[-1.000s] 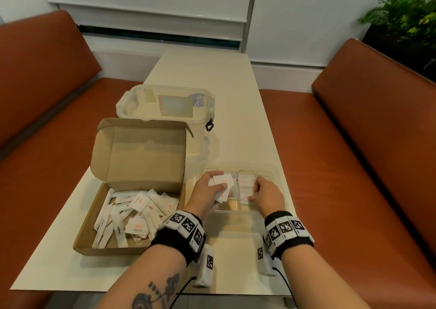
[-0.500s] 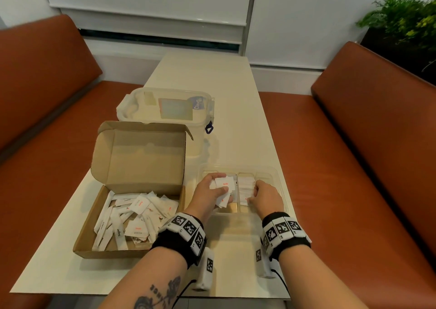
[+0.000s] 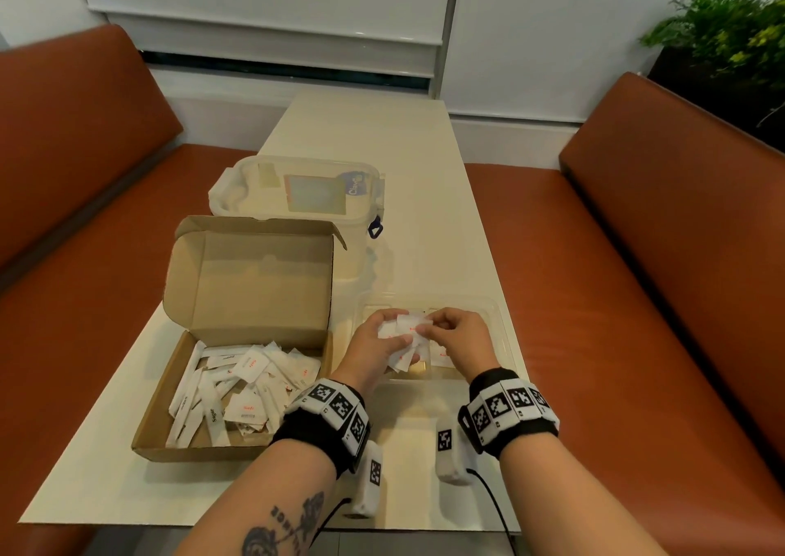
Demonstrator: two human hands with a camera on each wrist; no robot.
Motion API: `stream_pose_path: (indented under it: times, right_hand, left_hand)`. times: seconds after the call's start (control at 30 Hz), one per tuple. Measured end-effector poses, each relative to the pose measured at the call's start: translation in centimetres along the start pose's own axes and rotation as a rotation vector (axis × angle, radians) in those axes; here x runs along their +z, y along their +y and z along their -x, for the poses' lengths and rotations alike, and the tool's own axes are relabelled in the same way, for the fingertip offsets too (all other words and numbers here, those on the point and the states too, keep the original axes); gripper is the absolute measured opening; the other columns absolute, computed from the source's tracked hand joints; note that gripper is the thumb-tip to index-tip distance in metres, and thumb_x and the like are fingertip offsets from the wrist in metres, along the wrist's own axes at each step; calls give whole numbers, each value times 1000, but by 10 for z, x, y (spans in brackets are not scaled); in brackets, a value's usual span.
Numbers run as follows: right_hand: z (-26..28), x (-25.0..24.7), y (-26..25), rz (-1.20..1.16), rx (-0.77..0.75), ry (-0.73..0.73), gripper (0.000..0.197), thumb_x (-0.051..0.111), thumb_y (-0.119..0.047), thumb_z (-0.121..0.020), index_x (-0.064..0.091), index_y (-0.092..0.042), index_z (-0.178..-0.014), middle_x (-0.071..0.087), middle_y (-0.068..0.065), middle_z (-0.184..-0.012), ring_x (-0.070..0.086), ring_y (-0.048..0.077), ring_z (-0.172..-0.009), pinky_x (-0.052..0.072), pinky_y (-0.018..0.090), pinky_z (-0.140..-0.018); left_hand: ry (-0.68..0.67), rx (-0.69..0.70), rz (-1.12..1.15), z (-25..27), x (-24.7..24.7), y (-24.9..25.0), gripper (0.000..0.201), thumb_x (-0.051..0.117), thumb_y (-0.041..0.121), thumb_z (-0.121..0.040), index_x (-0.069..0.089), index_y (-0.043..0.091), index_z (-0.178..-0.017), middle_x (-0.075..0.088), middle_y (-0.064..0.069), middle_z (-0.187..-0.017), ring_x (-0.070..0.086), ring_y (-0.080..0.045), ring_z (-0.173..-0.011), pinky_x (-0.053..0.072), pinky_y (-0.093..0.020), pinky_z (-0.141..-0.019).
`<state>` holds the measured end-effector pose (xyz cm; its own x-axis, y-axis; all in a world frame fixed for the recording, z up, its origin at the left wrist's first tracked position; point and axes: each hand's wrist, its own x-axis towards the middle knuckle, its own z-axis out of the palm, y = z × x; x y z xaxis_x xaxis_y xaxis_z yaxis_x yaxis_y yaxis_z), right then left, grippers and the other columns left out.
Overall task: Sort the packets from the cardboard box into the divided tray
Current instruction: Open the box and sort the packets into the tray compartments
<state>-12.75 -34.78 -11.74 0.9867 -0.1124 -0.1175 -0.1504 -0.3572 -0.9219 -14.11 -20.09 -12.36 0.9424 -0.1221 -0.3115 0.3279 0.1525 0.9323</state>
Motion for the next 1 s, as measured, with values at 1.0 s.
stream_pose_path:
  times: [1.0]
  right_hand:
    - [-3, -13, 31, 804, 20, -14, 35, 68, -17, -76, 37, -22, -60, 54, -2, -75, 47, 13, -61, 30, 22, -49]
  left_hand:
    - [33, -23, 144, -1, -1, 0, 31, 56, -5, -89, 57, 15, -113, 57, -19, -121, 69, -33, -87, 59, -32, -66]
